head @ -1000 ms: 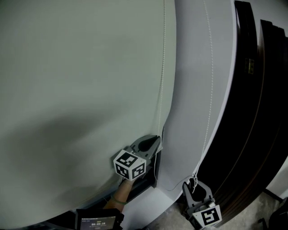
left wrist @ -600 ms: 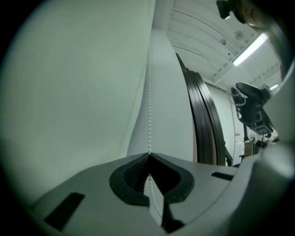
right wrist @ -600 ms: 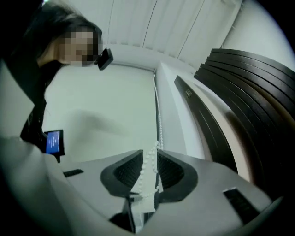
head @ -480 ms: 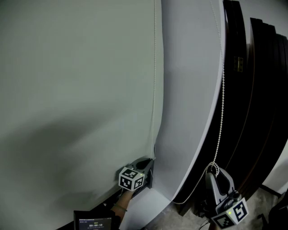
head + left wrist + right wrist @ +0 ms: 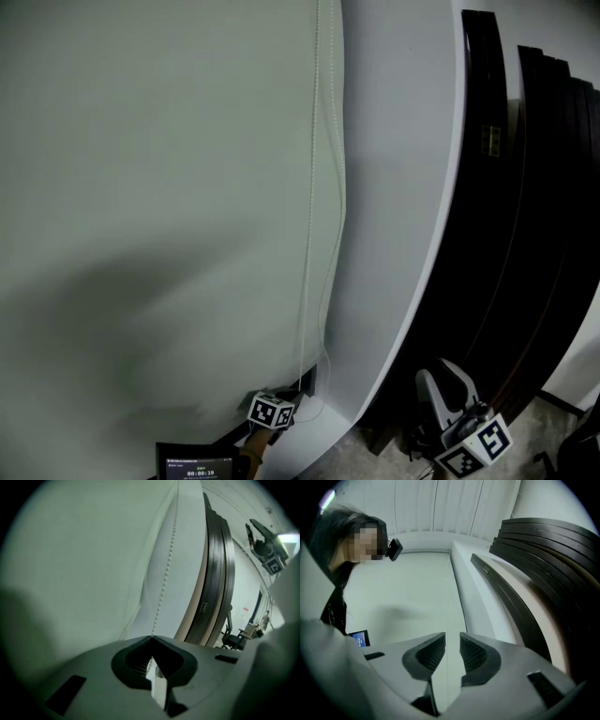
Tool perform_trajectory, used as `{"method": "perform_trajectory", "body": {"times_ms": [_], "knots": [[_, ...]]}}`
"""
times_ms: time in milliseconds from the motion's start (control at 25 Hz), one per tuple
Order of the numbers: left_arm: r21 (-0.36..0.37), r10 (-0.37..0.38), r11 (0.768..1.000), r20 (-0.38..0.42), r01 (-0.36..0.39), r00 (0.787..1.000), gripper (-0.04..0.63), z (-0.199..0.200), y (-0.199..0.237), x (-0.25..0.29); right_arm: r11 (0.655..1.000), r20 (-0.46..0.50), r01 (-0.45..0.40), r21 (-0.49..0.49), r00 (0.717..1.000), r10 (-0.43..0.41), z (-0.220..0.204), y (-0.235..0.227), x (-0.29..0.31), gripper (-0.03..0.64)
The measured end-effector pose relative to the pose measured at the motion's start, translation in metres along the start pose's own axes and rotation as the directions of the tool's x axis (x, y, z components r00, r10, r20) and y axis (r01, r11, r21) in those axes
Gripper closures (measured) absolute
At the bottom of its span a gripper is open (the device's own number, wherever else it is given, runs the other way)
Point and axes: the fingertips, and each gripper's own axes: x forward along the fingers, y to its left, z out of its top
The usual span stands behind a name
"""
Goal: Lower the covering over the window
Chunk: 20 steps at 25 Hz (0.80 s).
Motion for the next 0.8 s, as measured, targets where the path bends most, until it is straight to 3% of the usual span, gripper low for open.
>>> {"method": "perform_trajectory", "body": {"times_ms": [160,400,600,800], "knots": [[-0.021,-0.003,1.0,0.011,0.003,1.0,0.594,-0.015,-0.016,-0.005,0.997,-0.088,-0.075,-0.029,0.994,0.072,-0.027,0.012,0.018,0.535],[-0.005,-0.024,1.0,0.011,0.024,1.0,0.592,-0.018,-0.036,-0.005,0.974,-0.162,-0.209,-0.088,0.968,0.193,-0.051,0.038,0.098,0.535],[0.003,-0.037,0.999,0.014,0.037,0.999,0.594,-0.019,-0.046,-0.004,0.967,-0.206,-0.234,-0.1,0.956,0.21,-0.067,0.032,0.165,0.535],[0.006,-0.045,0.999,0.021,0.045,0.999,0.592,-0.017,-0.047,-0.002,0.975,-0.192,-0.211,-0.069,0.962,0.195,-0.068,0.02,0.206,0.535]]}}
